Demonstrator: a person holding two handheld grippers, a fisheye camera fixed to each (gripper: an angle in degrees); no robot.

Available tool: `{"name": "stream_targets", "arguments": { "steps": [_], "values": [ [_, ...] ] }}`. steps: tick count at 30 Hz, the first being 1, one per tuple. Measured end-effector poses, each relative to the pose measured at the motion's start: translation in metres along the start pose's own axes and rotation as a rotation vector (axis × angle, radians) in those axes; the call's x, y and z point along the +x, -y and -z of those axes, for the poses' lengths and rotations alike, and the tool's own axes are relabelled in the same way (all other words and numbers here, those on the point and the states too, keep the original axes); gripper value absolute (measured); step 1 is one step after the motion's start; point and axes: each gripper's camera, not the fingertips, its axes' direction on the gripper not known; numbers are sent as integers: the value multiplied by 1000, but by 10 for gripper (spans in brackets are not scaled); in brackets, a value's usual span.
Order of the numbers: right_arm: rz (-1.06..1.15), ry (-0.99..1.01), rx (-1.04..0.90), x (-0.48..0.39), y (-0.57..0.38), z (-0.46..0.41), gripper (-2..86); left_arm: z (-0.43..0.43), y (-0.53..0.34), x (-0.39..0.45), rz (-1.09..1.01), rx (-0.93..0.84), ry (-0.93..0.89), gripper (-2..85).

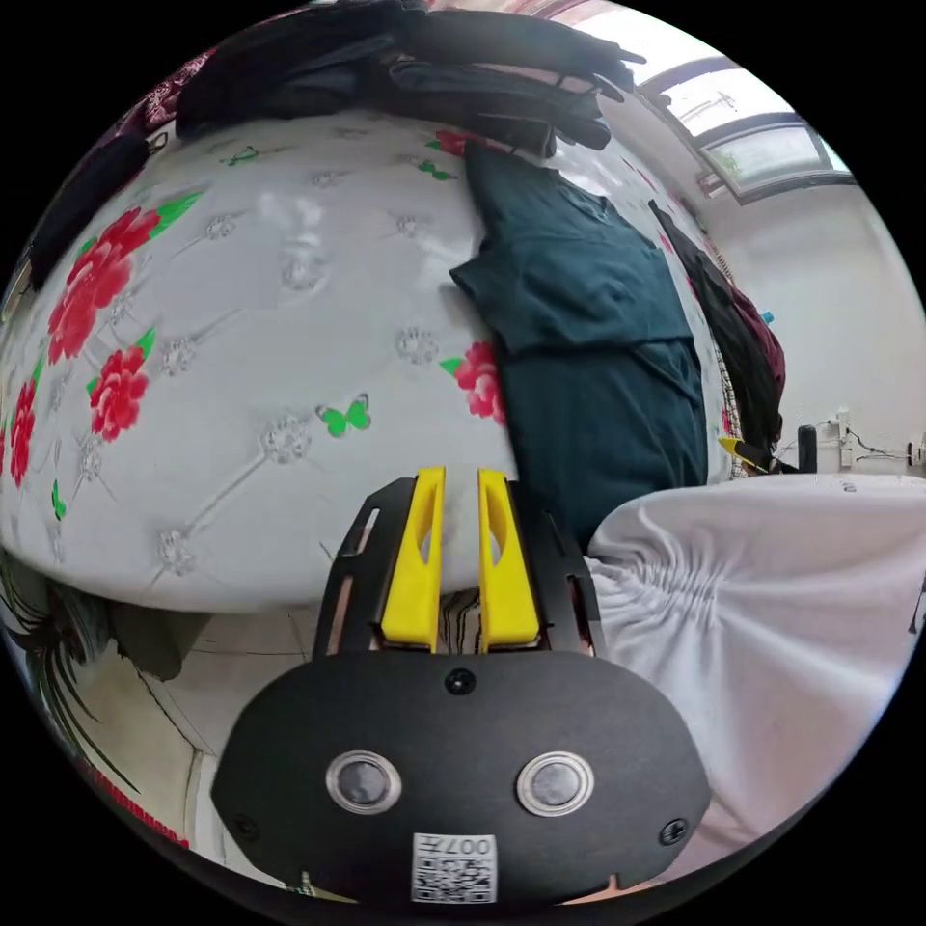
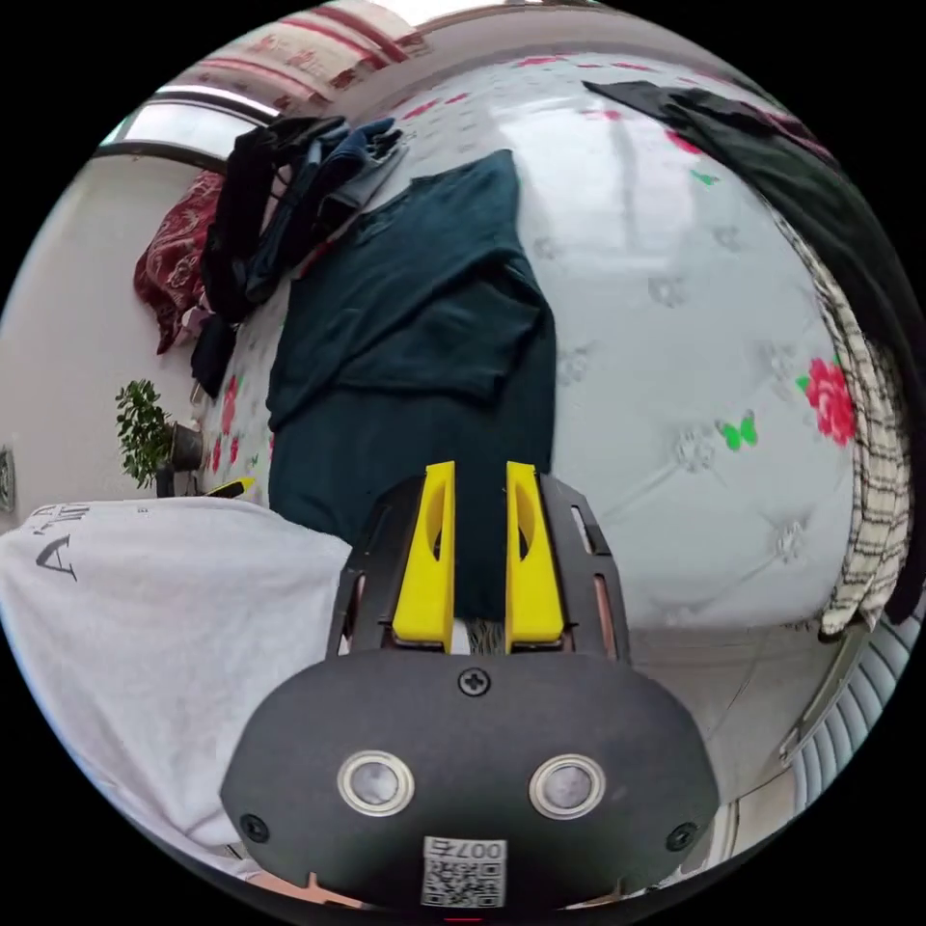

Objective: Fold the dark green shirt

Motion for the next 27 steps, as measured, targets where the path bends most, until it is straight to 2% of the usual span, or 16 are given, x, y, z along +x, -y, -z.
{"name": "stream_targets", "arguments": {
  "steps": [4, 8, 11, 16, 20, 22, 25, 27],
  "values": [
    [-81, -20, -66, 34, -47, -6, 63, -13, -28, 2, -6, -73, -4, 68],
    [-107, 37, -233, 56, -71, -42, 71, -24, -40, 6, -30, -88, -56, 85],
    [-83, 85, -307, 61, -70, -64, 73, -38, -43, 23, -138, -188, -66, 105],
    [-13, 142, -338, 59, -48, -83, 60, -70, -36, 56, -325, -258, -16, 103],
    [71, 109, -440, 56, -37, -95, 16, -113, -15, 61, -285, -404, 79, 5],
    [103, 179, -437, 57, -37, -88, 7, -109, -13, 58, -289, -415, 44, -3],
    [120, 329, -349, 63, -33, -59, 0, -74, -14, 42, -257, -317, -98, -8],
    [123, 437, -265, 68, -23, -32, -1, -39, -8, 26, -208, -208, -256, -8]
  ]
}}
